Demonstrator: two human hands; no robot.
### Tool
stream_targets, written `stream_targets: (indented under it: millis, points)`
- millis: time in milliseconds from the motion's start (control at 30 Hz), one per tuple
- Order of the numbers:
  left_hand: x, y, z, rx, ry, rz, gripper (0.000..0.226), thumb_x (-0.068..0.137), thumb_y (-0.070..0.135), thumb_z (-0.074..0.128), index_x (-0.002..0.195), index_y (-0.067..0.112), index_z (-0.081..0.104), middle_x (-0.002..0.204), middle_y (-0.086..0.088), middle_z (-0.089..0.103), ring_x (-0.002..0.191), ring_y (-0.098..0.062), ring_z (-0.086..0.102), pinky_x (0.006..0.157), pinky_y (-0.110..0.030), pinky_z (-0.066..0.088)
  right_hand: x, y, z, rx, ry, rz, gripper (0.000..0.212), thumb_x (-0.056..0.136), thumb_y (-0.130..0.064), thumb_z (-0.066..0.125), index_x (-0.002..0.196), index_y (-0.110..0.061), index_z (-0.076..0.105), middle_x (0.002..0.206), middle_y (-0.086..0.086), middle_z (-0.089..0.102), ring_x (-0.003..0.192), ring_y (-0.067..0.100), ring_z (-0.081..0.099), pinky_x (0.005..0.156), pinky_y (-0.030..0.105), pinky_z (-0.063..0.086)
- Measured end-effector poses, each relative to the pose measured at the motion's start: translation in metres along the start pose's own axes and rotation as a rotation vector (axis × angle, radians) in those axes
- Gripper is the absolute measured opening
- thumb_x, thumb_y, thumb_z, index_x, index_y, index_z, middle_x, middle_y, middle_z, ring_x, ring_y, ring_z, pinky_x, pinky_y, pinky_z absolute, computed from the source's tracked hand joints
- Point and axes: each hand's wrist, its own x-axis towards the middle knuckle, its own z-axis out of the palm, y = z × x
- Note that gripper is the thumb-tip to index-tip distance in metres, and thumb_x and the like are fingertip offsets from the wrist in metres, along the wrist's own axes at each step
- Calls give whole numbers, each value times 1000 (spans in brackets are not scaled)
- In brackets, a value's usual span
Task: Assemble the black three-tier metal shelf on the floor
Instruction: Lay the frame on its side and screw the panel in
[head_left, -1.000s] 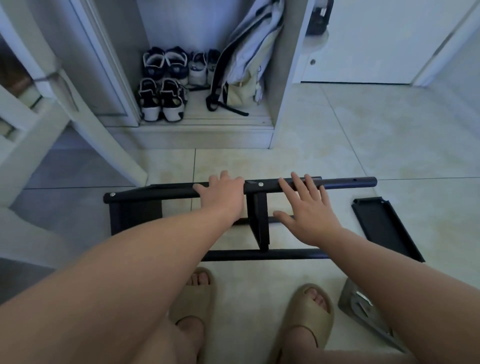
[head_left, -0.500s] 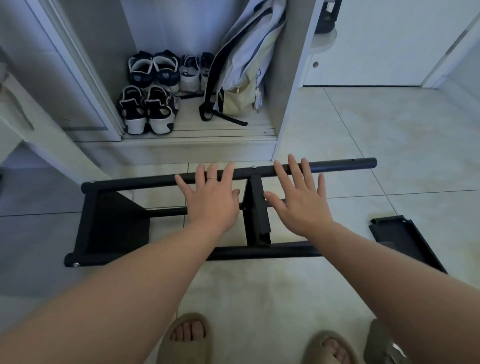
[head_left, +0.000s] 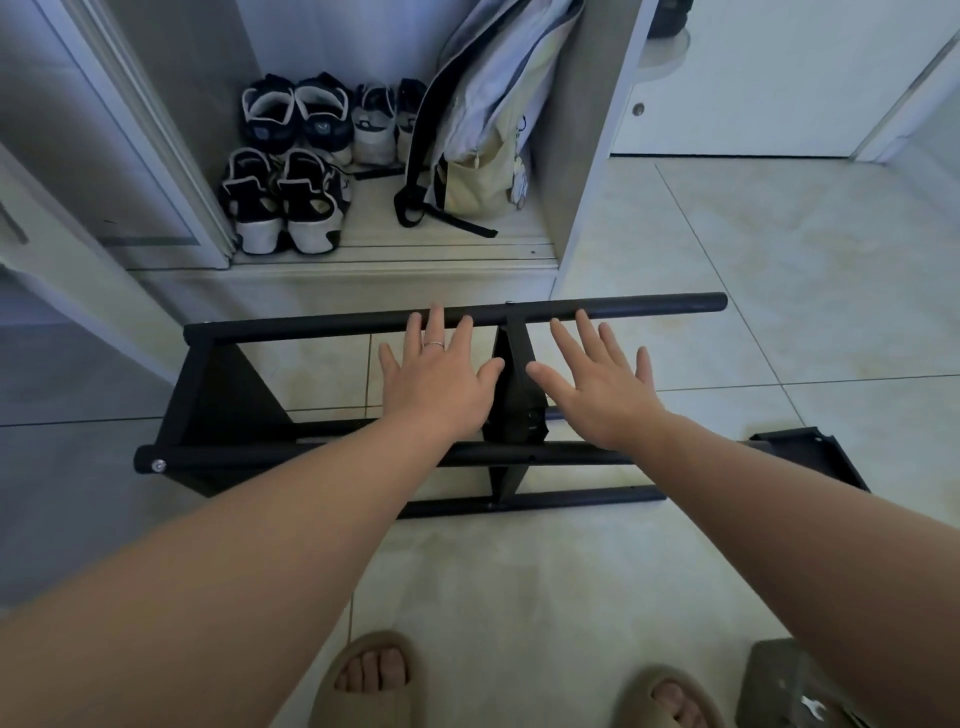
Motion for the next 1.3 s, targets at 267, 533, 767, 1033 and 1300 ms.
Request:
stream_targets:
  millis: [267,533,767,1033,1300]
  points:
    - [-31,25,1,-482,-295,-65,50,102,49,42,112,5,65,108,-12,69,91,-28,61,72,-33,41,-73,3,10,11,-107,-39,73,97,-71,26,160,-42,5,168,-10,18,156,16,9,123,55,-6]
    - [-16,37,-5,-520,-396,-106,39,96,40,58,101,3,65,89,-7,61,83,-27,56,72,-33,42,-81,12,20,-143,-8,-103,29,105,-41,45,133,-33,52,127,-7,60,122,22,53,120,52,15]
    - [-25,34,-9,-382,-508,-79,32,97,35,60,109,7,68,96,-7,61,86,-24,57,81,-35,51,-101,6,8,-293,-66,-182,25,106,-43,43,125,-32,56,117,-8,65,114,22,58,118,48,15]
    - [-58,44,-5,-284,-567,-15,34,100,35,56,109,5,70,72,3,54,84,-24,56,73,-31,45,-136,14,-2,-376,-114,-208,27,105,-44,42,124,-31,56,117,-10,64,114,20,60,118,46,17]
    - [-67,35,-1,-409,-597,-74,39,100,36,56,114,2,69,115,-16,71,114,-34,63,108,-44,43,-143,18,-6,-448,-104,-257,31,106,-47,38,128,-32,54,116,-9,64,112,21,59,117,43,21]
